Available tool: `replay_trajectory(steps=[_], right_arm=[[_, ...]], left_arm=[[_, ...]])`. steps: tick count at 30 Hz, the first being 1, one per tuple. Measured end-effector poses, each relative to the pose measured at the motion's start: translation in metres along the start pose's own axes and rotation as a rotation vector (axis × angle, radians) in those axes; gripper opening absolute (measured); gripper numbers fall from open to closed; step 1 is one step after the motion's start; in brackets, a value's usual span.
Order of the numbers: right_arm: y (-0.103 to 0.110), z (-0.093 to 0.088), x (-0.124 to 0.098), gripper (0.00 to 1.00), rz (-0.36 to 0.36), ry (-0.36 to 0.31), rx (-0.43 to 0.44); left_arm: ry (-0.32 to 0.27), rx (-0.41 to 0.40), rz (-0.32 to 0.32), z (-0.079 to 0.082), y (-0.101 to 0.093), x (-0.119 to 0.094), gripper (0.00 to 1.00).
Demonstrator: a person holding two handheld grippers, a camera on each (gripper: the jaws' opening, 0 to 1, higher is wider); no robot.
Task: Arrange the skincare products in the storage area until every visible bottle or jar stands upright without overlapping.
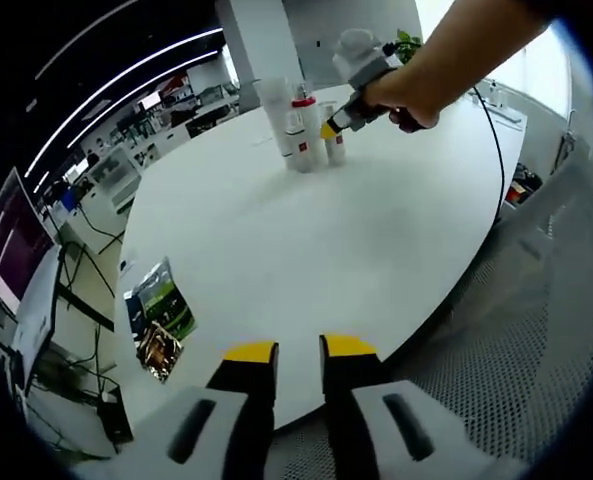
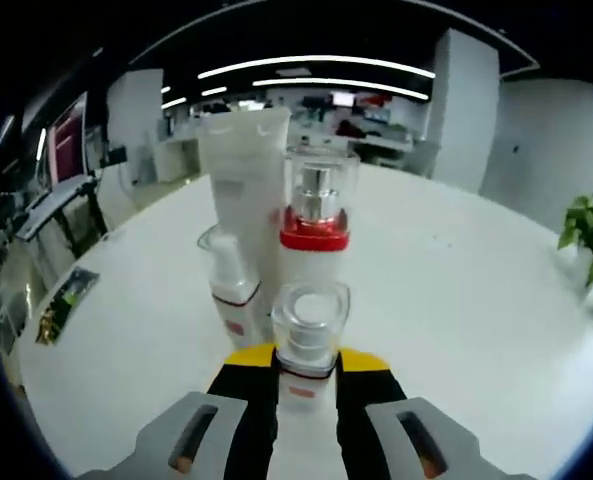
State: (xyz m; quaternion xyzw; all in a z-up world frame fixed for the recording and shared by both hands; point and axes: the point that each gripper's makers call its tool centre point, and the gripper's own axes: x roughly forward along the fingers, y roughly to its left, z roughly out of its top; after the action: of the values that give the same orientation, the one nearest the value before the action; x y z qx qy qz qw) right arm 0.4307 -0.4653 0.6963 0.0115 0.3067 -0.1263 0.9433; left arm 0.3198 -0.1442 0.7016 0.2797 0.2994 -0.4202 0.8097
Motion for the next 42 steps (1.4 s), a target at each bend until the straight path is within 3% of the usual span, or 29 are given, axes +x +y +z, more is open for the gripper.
replay_trajectory(steps=[20,42], right_arm=[[0.007,0.013,0.015,0.16,-0.023,0.001,0.017],[0.008,0.010,0.017,0.19,-0.020,0.035,0.007]], left_arm=[[0.014,0.010,-0.009,-0.003,-0.001,0.000,0.08],[0.032,0.013,0.001,-0.006,0.001,0.001,0.05]])
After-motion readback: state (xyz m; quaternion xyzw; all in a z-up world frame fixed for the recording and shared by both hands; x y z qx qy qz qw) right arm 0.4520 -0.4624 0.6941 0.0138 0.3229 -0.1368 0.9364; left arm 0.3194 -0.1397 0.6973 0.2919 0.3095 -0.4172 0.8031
